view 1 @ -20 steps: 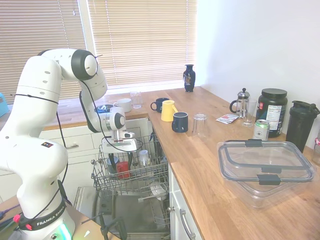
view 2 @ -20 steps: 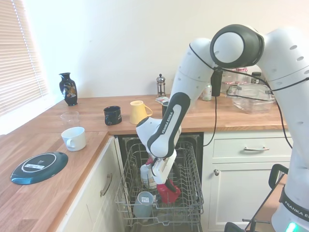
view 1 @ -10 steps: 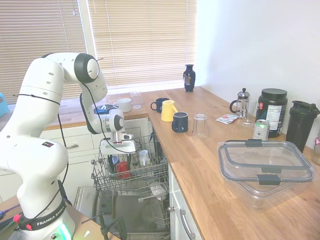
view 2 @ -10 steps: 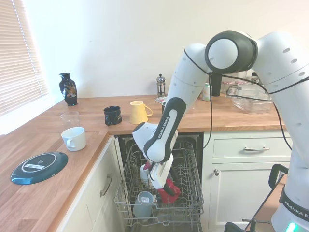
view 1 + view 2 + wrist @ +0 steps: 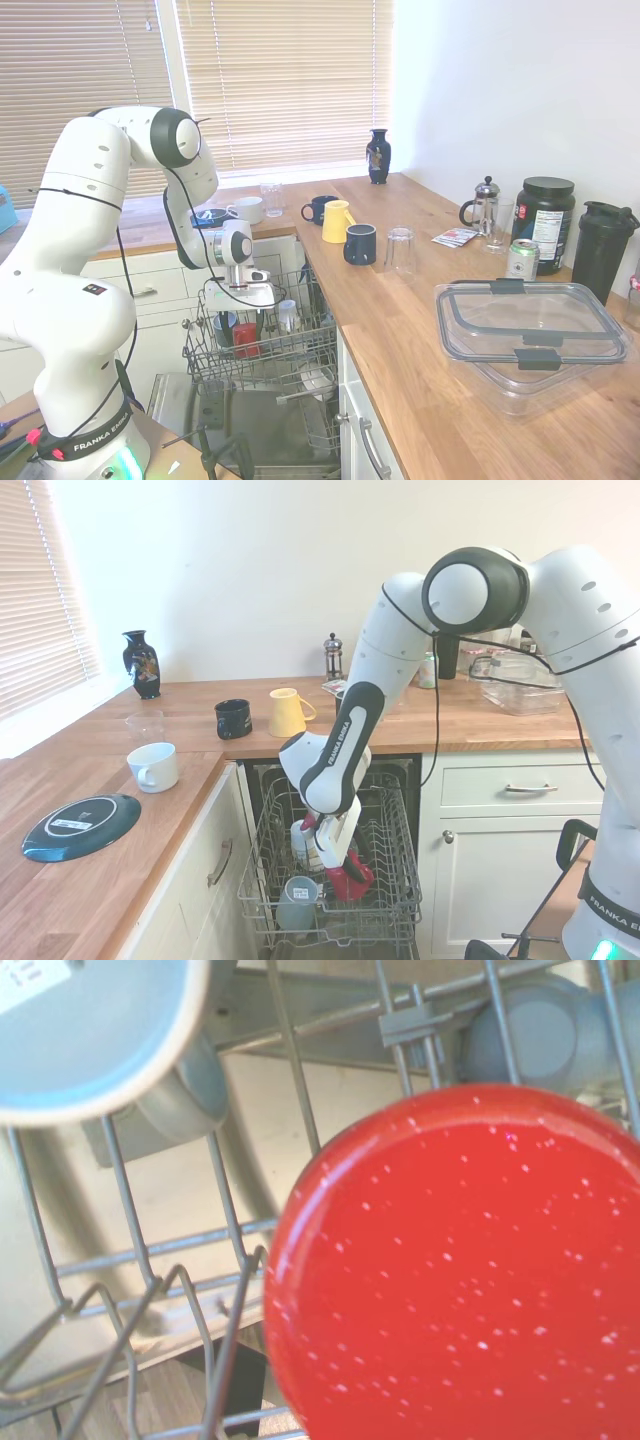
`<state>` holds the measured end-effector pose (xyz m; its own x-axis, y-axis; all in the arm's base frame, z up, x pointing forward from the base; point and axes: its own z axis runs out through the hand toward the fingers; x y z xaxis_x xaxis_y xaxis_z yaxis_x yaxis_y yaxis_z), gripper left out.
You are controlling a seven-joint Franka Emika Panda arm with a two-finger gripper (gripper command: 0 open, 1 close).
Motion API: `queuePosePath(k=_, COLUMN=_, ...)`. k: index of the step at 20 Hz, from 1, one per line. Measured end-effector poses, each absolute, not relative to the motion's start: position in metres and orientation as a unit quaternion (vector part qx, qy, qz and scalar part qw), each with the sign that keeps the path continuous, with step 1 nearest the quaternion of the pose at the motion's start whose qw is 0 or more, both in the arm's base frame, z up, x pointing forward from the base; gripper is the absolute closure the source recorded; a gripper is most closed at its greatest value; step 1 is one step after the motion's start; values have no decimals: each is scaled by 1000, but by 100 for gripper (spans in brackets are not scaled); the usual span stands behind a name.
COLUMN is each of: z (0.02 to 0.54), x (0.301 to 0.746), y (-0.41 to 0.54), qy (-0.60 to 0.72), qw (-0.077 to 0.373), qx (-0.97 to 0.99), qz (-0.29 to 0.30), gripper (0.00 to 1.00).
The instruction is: Unload a mug from dishwasher
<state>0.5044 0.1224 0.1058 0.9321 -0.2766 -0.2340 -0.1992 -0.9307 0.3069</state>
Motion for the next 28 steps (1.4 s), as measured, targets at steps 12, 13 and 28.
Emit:
queuePosePath(k=12, z=100, x=504, y=125, qy=-64, qw=125, qx=980, qz=-141, gripper=100)
queuePosePath(k=13, z=100, x=504, y=124, qy=-61, qw=123, qx=980, qz=-143, gripper=100)
queuePosePath(k=28, z=123, x=509, y=110, qy=-78, qw=109, qx=983, qz=-129, gripper=100)
